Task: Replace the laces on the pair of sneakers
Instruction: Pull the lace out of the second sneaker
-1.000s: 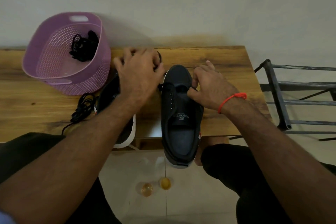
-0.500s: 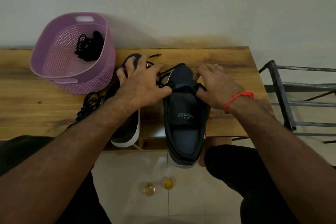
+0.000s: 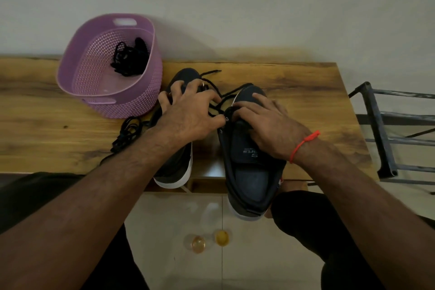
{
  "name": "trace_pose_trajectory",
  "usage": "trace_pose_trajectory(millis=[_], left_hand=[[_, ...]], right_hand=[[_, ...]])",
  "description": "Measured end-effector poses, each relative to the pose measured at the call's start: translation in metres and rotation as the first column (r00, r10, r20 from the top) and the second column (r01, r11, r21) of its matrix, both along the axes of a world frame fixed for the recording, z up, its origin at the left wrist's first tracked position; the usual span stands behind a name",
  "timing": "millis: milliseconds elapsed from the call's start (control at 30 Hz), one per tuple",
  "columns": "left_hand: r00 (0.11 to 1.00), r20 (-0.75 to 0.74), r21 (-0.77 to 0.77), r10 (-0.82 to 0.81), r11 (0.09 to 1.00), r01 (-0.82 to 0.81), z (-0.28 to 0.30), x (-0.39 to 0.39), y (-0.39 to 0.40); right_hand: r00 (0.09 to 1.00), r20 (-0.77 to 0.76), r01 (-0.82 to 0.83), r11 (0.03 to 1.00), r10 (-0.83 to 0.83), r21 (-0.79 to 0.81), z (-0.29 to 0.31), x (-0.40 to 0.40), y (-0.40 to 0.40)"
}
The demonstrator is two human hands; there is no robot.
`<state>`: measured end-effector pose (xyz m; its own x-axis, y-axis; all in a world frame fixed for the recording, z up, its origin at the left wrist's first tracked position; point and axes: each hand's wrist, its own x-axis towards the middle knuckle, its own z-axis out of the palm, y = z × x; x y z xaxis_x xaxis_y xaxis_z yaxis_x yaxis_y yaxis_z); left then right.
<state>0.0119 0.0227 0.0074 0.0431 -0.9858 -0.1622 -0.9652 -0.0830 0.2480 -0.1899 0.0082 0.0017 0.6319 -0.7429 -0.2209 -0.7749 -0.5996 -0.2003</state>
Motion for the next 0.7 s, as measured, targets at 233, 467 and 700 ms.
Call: trace_pose_trajectory(millis=[233,467,700], left_hand=[[1.0,-0.003,0.018,0.003,1.0,-0.003,0.0,0.0,-0.001],[1.0,0.006,0.033,-0.003,0.999,0.003,0.002,-0.001,-0.004],[1.0,0.011,0.057,-0.016,0.998,0.016,0.002,0.0,-0.006]], right_hand=[[0.998,-0.031,-0.058,0.995,0.056,-0.079,-0.002,-0.003,0.0],[0.997,-0.009,-0.071,0.983,0.071,-0.168,0.001,-0.006,-0.003],[0.9,0.432,0.146,0.97,-0.049,-0.194,0.028,-0.027,-0.018]])
